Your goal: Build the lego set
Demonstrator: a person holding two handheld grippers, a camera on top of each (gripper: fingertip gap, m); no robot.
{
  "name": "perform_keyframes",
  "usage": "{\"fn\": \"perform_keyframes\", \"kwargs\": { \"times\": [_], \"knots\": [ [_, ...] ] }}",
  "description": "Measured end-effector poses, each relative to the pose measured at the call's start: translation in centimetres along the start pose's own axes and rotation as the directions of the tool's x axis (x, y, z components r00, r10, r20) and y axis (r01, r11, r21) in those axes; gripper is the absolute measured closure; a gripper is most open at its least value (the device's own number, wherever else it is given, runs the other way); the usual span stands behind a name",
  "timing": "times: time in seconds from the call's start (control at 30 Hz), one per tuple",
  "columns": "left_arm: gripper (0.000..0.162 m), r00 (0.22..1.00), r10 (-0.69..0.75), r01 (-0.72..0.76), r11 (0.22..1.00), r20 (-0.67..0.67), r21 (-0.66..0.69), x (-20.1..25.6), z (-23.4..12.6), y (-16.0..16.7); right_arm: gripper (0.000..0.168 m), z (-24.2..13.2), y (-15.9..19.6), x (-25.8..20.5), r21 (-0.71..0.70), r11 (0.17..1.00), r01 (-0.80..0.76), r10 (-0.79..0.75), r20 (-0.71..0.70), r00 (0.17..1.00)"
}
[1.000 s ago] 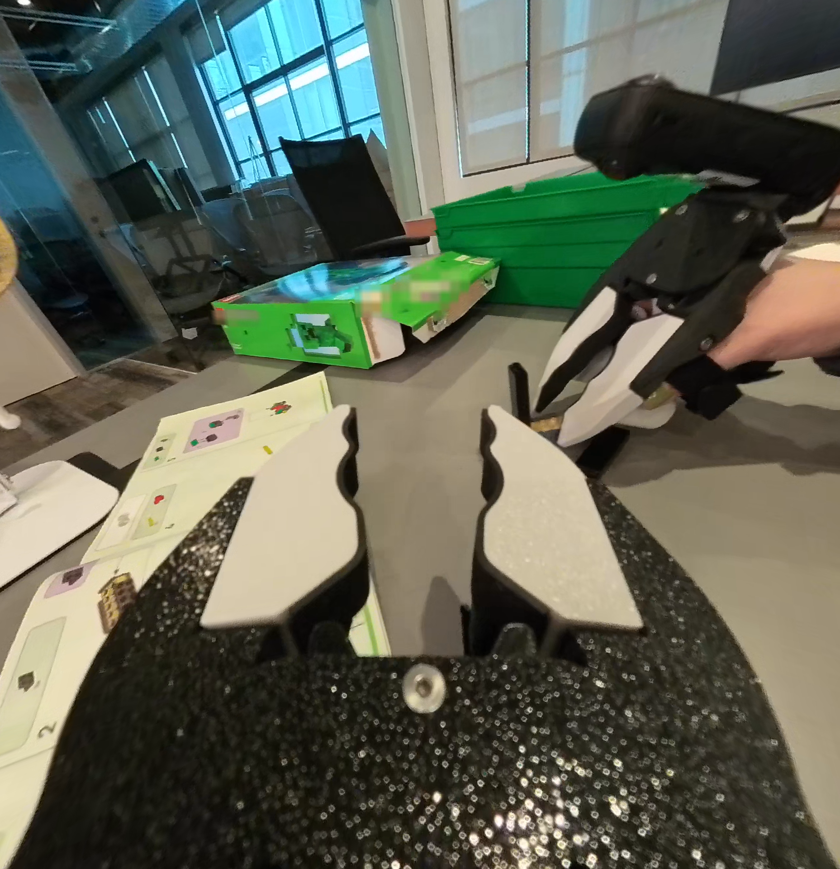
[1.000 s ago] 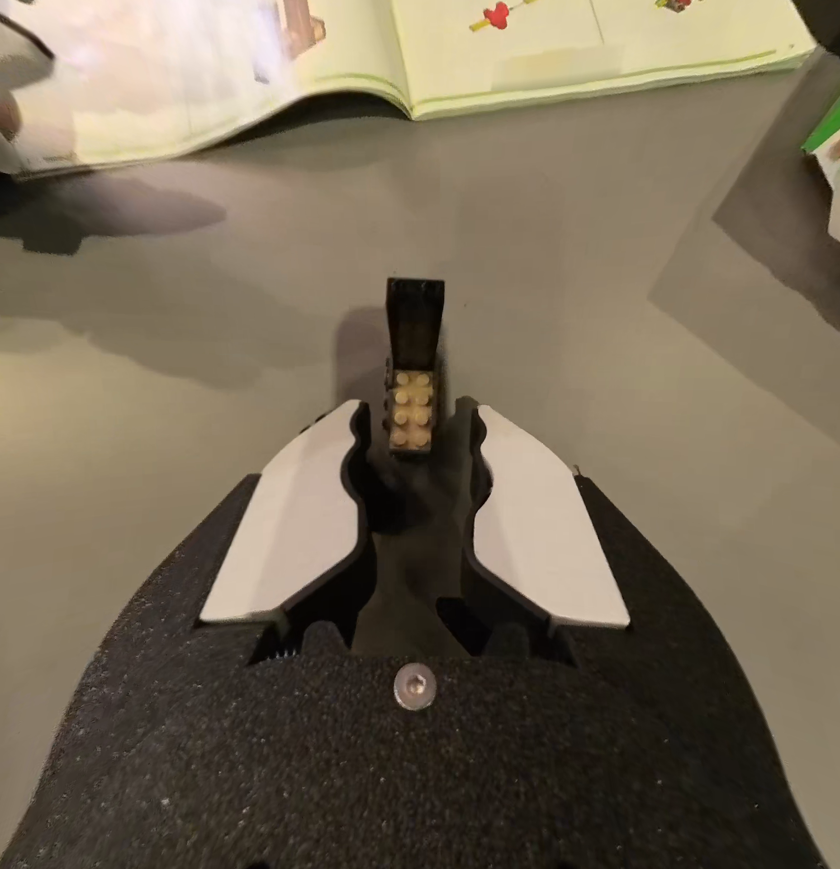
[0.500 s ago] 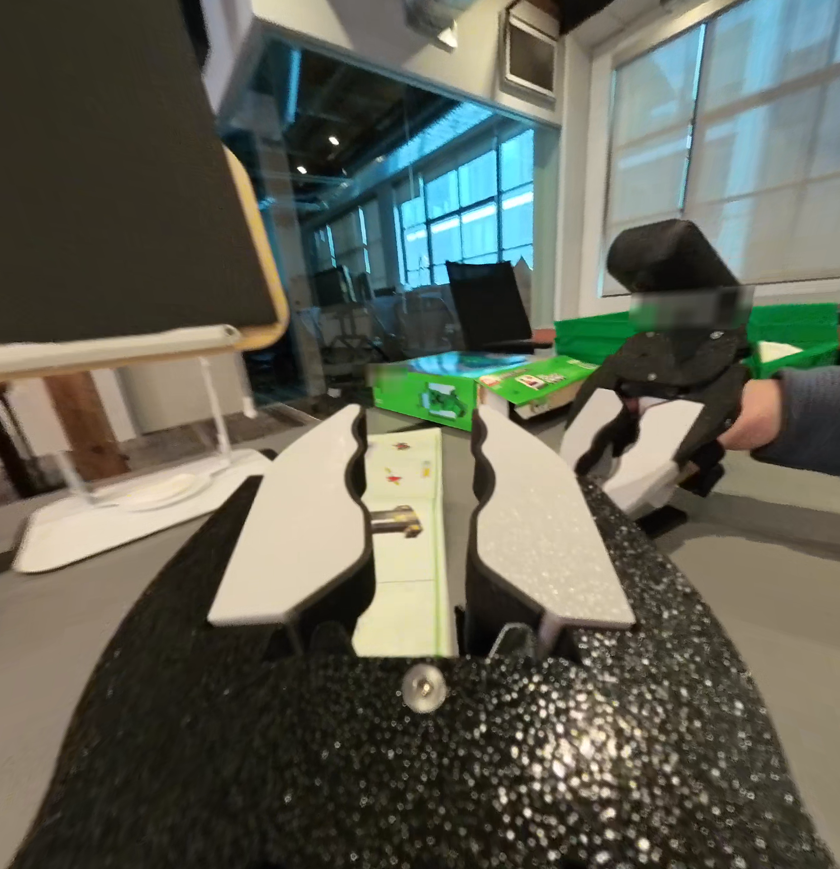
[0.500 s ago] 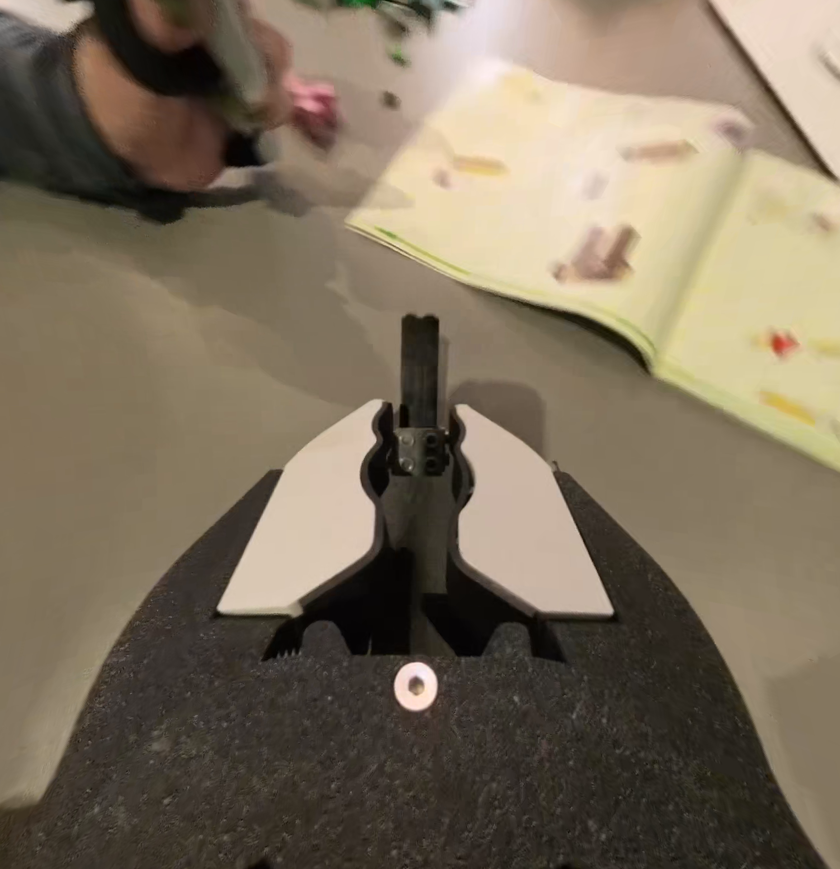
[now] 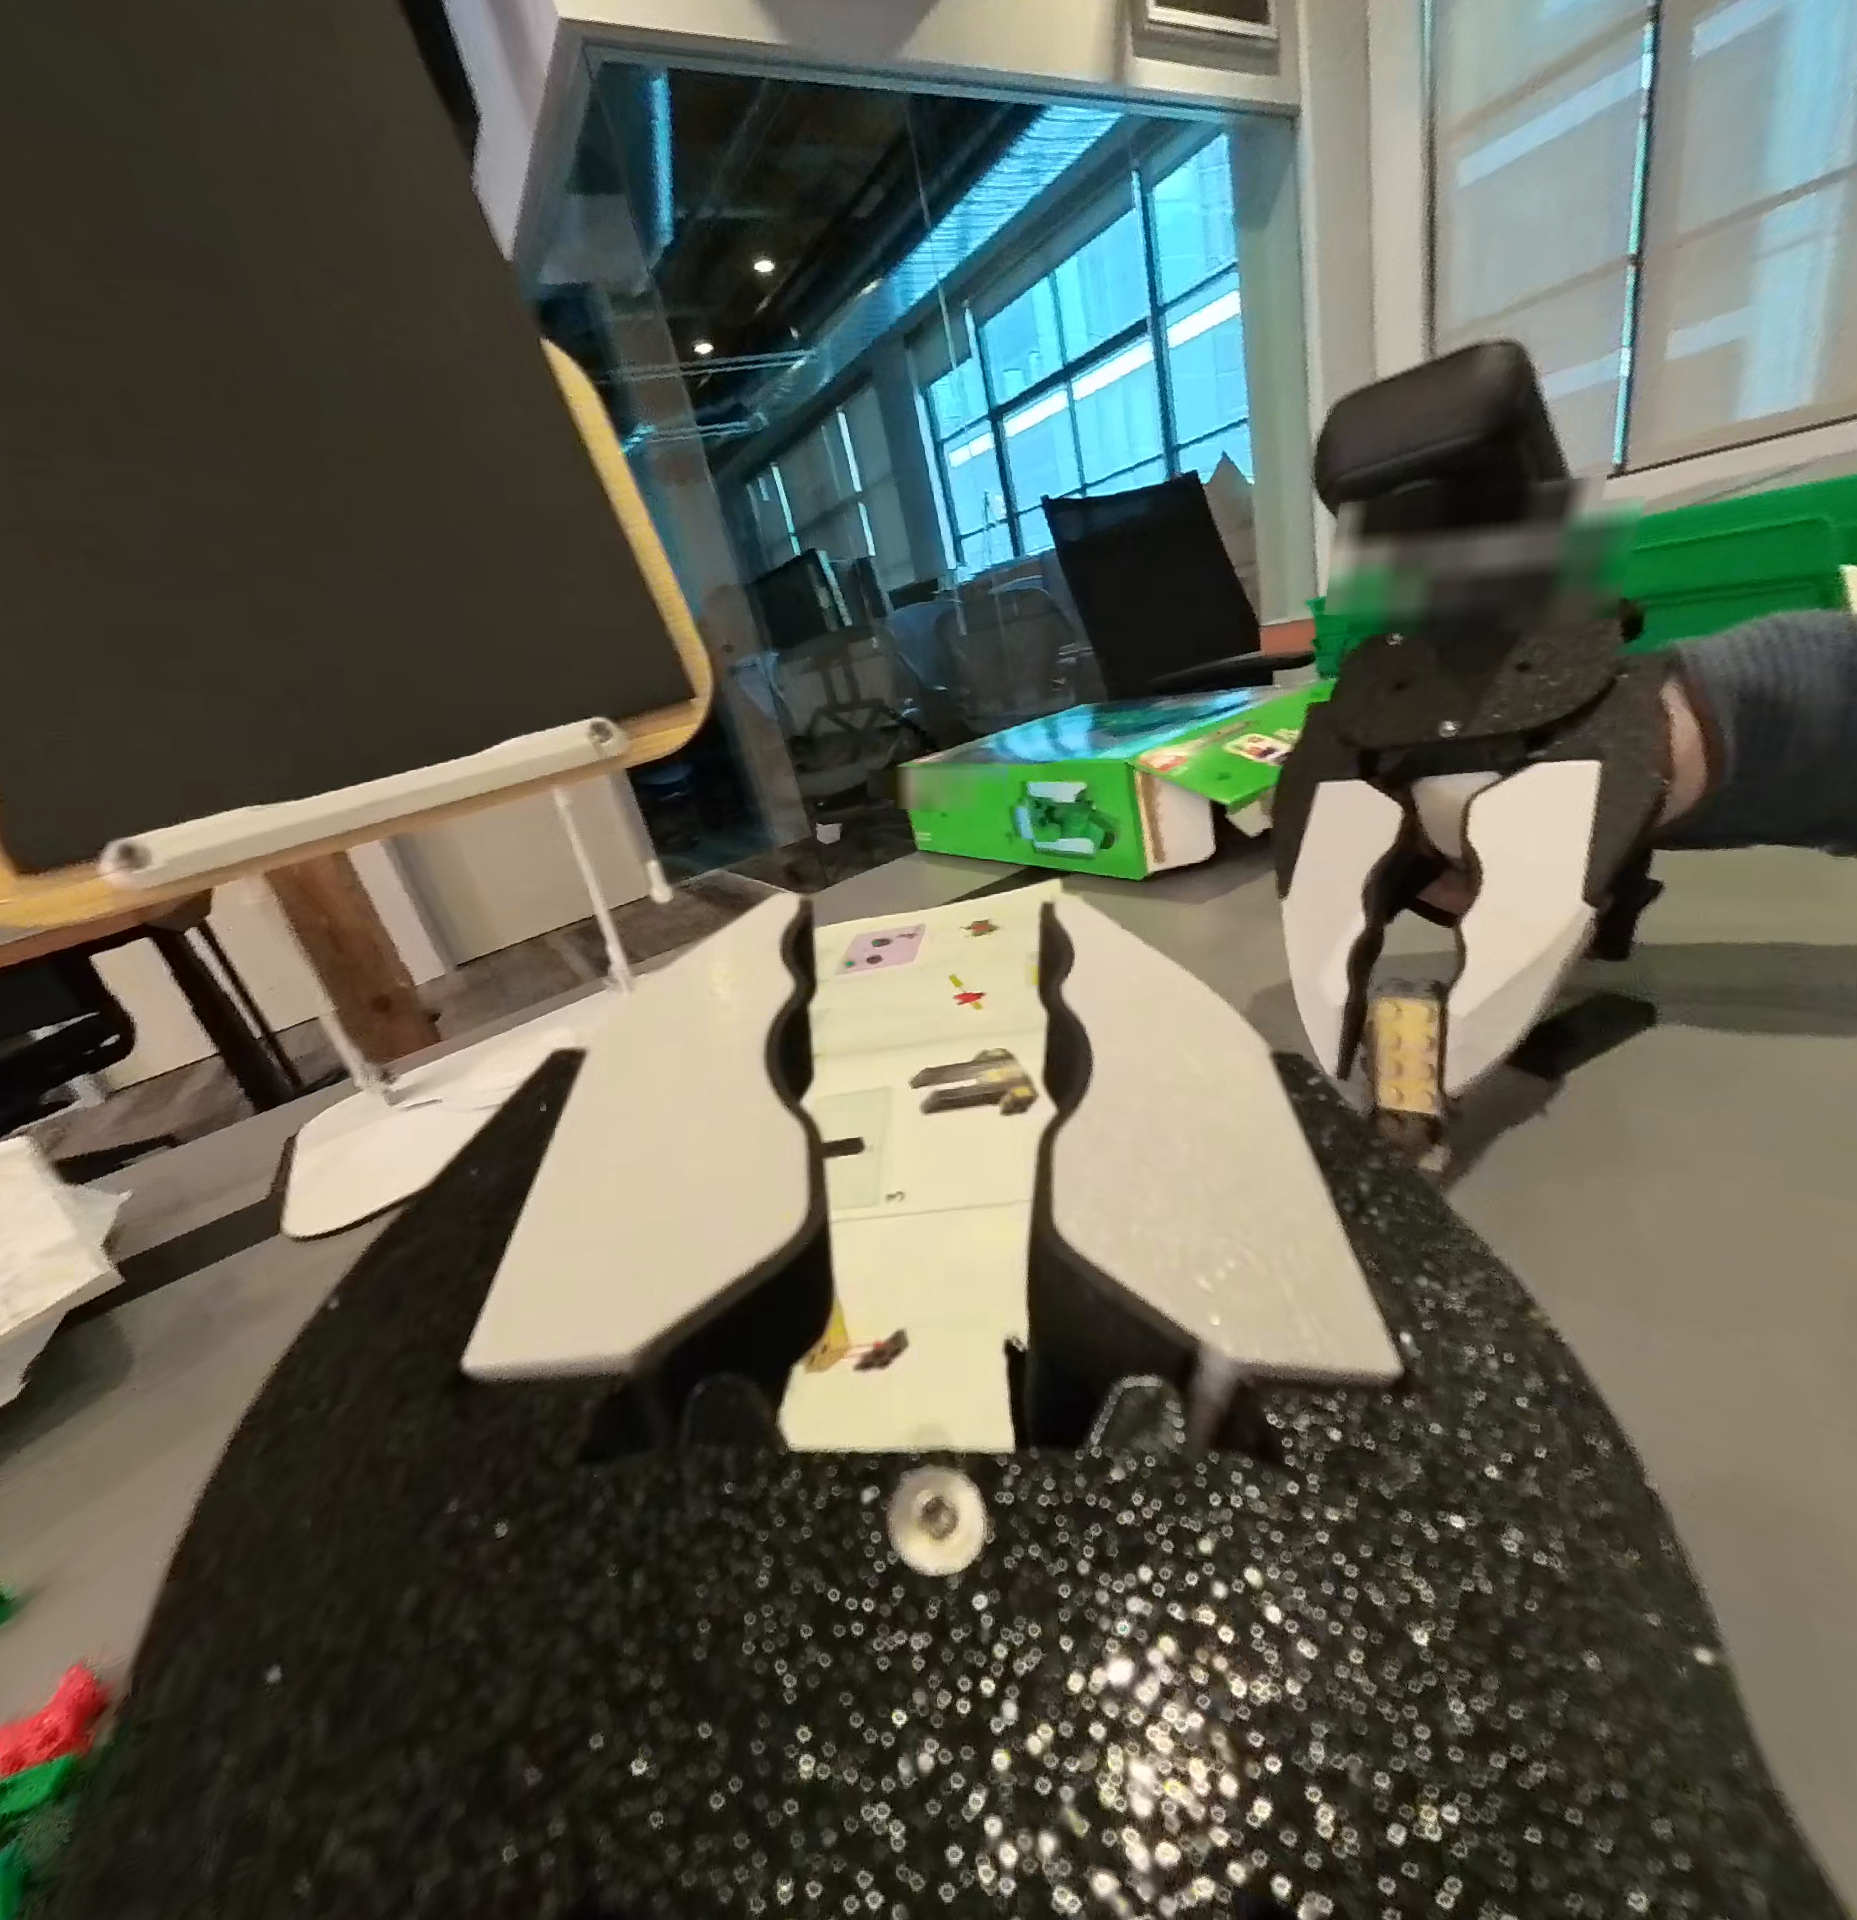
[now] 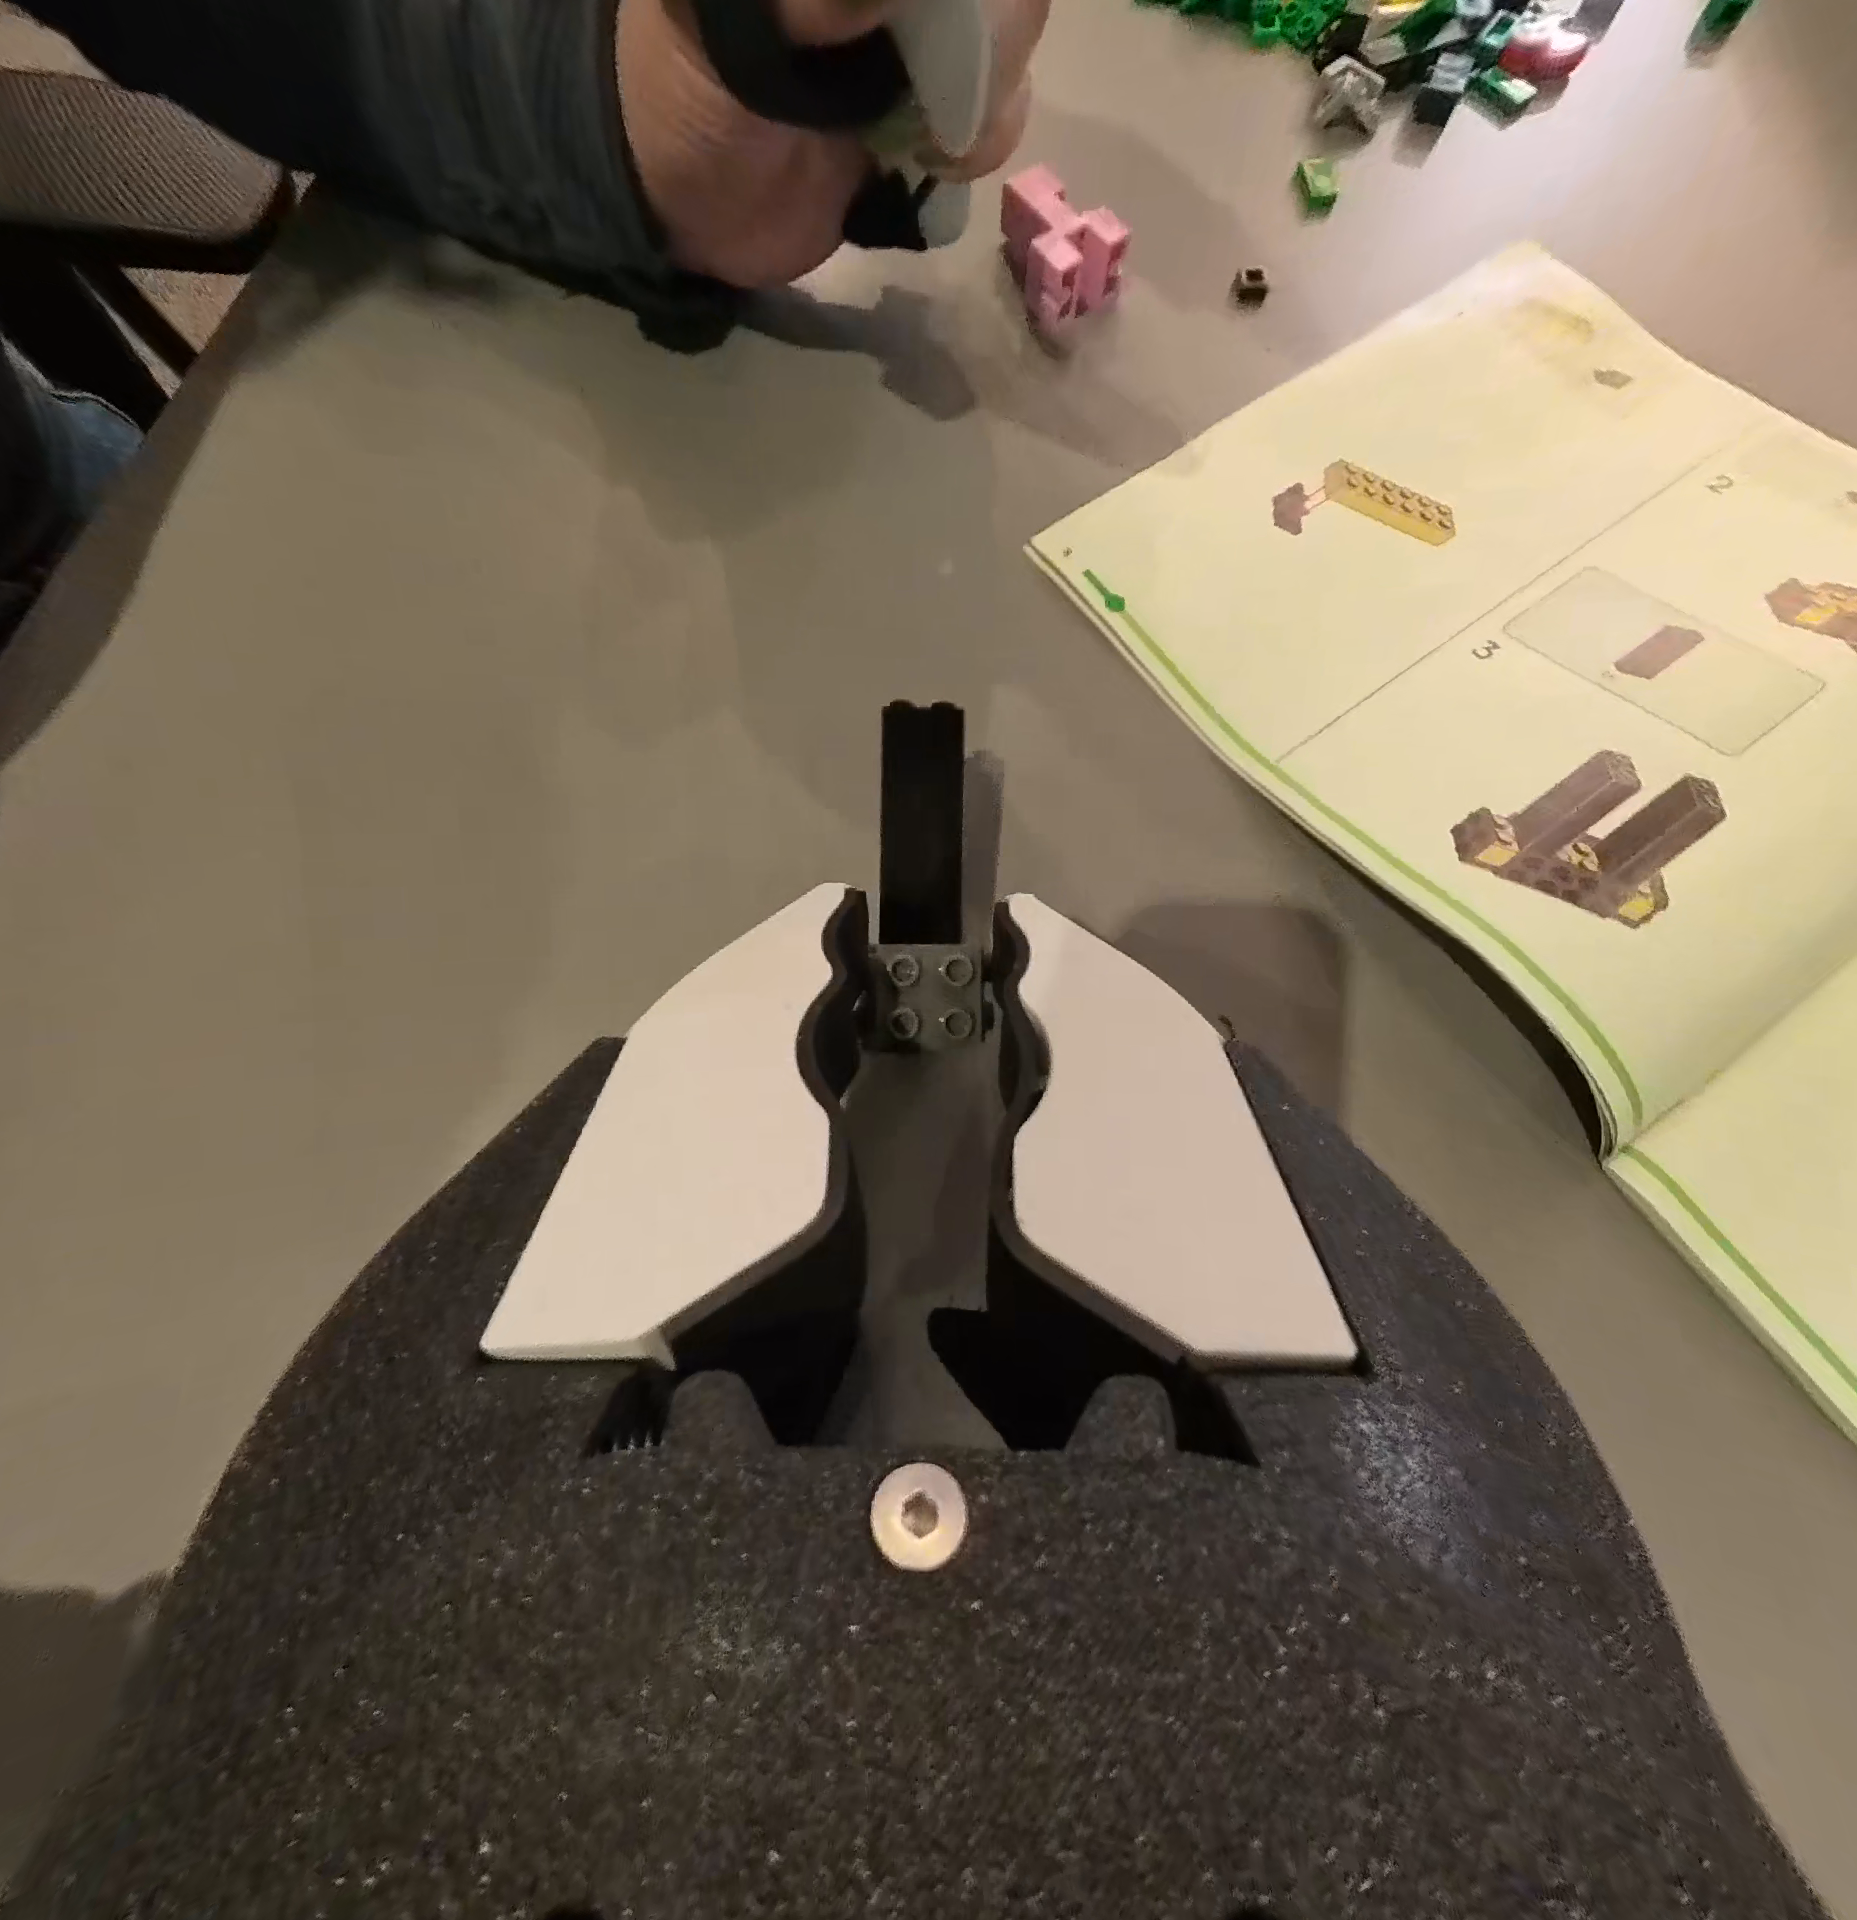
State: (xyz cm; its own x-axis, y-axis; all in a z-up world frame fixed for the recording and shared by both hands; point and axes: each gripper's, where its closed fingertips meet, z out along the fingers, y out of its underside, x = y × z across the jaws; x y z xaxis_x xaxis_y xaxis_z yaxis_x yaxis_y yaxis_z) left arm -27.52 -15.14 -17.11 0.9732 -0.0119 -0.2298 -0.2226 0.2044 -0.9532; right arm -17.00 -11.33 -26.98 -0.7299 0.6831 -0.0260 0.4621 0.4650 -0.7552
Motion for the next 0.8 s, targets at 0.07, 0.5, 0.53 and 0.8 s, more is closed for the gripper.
{"fn": "perform_keyframes", "kwargs": {
  "times": [0.07,0.5,0.53,0.8],
  "knots": [
    [0.119,1.0,0.007,-0.007,1.0,-0.028,-0.013,0.6,0.2,0.2,0.146,-0.4,0.4,-0.1,0.011,1.0,-0.01,0.01,-0.003,1.0],
    [0.118,0.997,-0.032,0.029,0.999,-0.069,-0.046,1.2,0.6,0.9,0.143,-1.6,3.3,-0.3,-0.061,0.998,-0.022,0.02,-0.025,0.999],
    [0.118,0.997,-0.032,0.029,0.999,-0.071,-0.046,1.3,0.6,0.9,0.143,-1.6,3.5,-0.3,-0.076,0.997,-0.022,0.02,-0.022,1.0],
    [0.118,0.995,-0.034,0.03,0.998,-0.09,-0.048,1.7,0.7,0.9,0.134,-3.5,3.9,-0.8,-0.07,0.996,-0.058,0.052,-0.085,0.995]
  ]
}}
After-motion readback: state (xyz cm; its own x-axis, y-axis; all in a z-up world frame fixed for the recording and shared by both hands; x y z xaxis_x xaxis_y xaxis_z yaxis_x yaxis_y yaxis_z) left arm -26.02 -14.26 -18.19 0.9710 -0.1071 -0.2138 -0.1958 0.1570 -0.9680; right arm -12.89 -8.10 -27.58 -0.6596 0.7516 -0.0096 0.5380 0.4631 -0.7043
